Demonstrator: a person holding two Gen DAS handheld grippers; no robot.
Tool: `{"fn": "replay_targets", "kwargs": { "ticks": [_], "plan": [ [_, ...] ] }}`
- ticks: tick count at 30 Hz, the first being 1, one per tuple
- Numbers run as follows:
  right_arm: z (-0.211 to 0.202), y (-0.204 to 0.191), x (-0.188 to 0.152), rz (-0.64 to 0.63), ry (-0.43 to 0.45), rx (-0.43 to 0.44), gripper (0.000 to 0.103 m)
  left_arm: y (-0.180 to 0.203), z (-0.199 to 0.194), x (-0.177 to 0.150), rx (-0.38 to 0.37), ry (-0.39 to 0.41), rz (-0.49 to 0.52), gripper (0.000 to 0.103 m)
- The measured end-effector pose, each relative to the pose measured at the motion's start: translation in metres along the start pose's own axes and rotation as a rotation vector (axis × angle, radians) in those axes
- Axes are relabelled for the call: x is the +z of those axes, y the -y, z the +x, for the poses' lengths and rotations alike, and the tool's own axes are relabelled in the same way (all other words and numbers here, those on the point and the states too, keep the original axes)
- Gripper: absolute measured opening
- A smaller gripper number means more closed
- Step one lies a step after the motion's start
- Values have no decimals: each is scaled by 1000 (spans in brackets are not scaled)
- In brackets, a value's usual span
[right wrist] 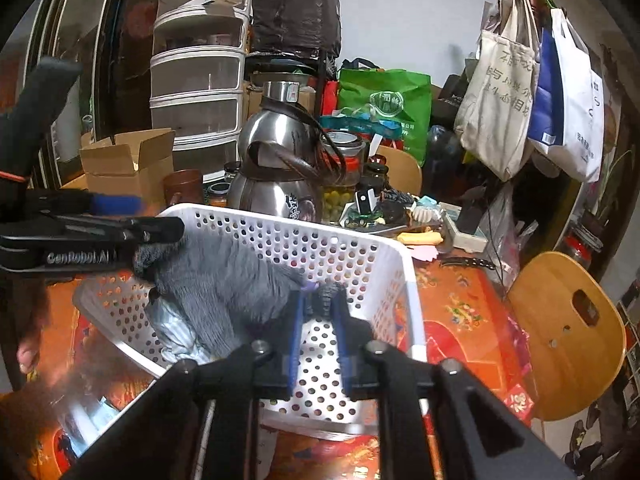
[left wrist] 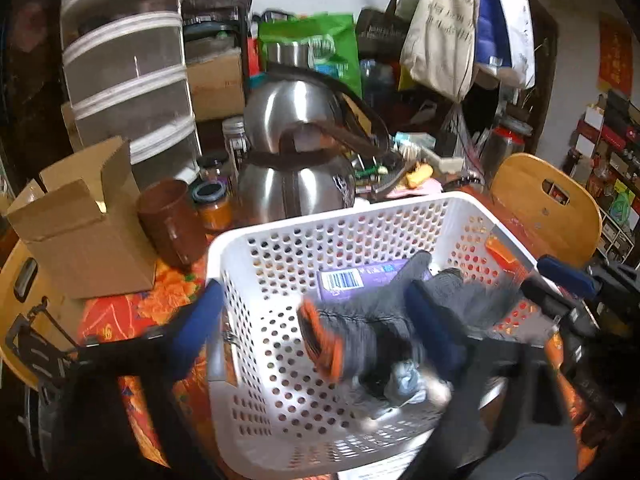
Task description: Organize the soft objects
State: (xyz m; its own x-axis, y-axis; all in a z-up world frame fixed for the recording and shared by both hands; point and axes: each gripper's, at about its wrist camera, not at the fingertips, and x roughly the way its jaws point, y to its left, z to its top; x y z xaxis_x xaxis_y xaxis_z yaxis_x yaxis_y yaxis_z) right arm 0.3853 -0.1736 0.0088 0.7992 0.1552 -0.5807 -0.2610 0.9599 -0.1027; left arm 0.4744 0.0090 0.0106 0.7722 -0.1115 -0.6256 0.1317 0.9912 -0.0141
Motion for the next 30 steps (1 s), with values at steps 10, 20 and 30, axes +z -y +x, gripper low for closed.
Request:
{"fn": "replay_targets", "kwargs": {
  "ticks": [10,20,30],
  "plan": [
    [11,14,-19,61,-61,2,91,-26,5,-18,-5,-68,-50,99],
    [-3,22,-27,116,-60,31,92,-24,-11,-34,-15,-81,-75,98],
    [-46,25,-53,171,-52,64,92,-27,-56,-70,26,-100,-76,98]
  ]
}}
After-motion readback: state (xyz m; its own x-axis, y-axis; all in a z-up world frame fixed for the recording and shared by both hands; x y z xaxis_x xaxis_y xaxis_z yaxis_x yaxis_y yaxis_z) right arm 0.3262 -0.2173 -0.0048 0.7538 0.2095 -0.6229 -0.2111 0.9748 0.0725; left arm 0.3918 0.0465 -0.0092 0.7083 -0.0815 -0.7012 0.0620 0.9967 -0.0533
